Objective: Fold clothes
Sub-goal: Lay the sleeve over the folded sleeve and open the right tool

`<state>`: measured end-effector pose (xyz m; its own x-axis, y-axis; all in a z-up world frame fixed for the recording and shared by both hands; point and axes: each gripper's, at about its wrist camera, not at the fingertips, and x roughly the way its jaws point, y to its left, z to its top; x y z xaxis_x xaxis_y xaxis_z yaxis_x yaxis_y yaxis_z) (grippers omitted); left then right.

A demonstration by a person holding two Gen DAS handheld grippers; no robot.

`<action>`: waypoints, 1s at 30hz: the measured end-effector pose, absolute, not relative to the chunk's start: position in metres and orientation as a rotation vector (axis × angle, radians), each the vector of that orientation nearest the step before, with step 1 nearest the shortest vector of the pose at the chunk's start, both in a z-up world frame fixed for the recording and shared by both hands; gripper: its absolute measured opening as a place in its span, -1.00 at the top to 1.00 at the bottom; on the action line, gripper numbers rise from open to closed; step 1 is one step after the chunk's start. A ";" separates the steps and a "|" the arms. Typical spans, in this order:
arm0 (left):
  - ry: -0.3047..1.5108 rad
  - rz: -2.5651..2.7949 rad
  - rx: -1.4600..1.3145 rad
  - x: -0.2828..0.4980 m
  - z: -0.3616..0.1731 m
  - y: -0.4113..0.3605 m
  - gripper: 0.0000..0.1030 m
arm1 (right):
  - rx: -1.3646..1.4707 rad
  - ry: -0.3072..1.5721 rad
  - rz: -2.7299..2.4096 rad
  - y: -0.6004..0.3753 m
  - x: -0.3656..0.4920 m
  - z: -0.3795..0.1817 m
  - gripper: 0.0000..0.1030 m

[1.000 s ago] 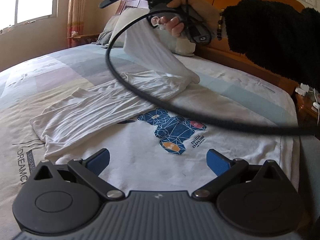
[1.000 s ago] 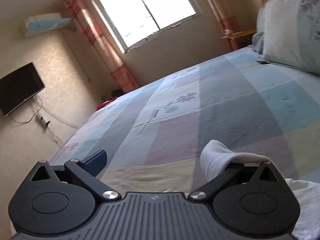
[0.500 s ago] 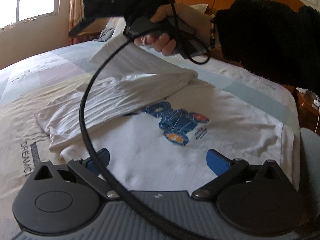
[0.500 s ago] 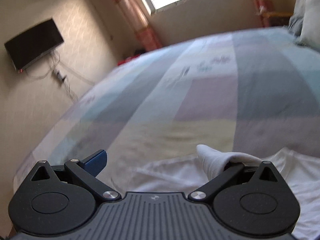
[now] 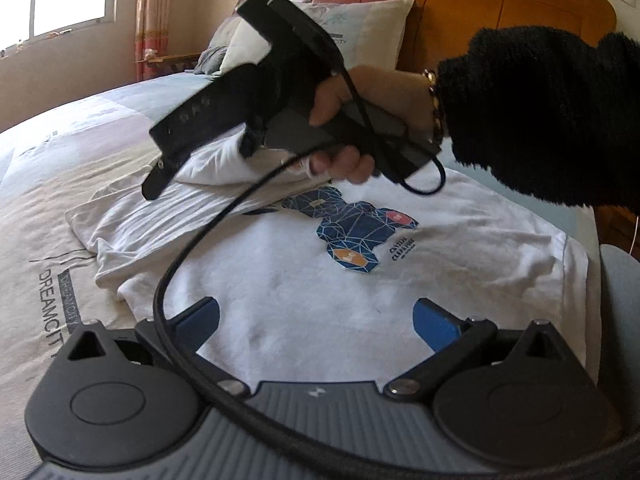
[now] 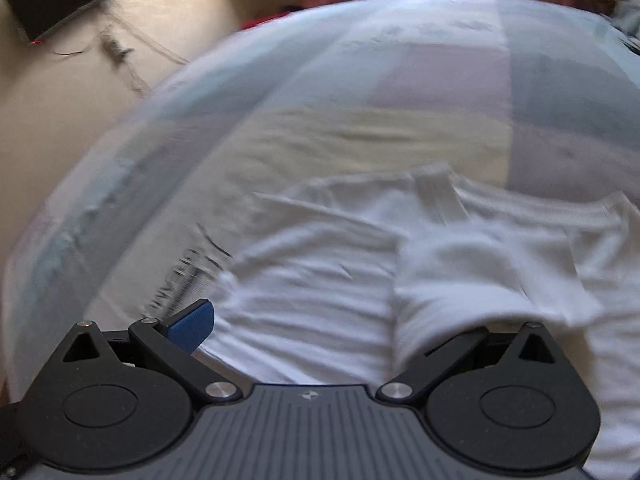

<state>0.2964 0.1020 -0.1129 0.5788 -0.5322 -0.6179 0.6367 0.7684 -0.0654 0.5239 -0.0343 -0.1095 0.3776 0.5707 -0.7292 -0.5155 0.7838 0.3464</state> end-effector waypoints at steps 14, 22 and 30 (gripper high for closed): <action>0.655 -0.719 0.185 0.294 -0.113 0.094 -0.98 | 0.468 0.868 0.585 -0.098 0.533 -0.101 -1.00; 0.654 -0.723 0.183 0.295 -0.114 0.094 -0.98 | 0.275 0.877 0.761 -0.022 0.536 -0.088 -1.00; 0.647 -0.732 0.176 0.295 -0.113 0.095 -0.98 | -0.172 0.836 0.708 0.015 0.507 -0.097 -1.00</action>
<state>0.2948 0.0952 -0.1129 0.5602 -0.5652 -0.6056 0.6703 0.7388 -0.0695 0.5070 0.0148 -0.0970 0.4591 0.5067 -0.7298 -0.6360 0.7610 0.1282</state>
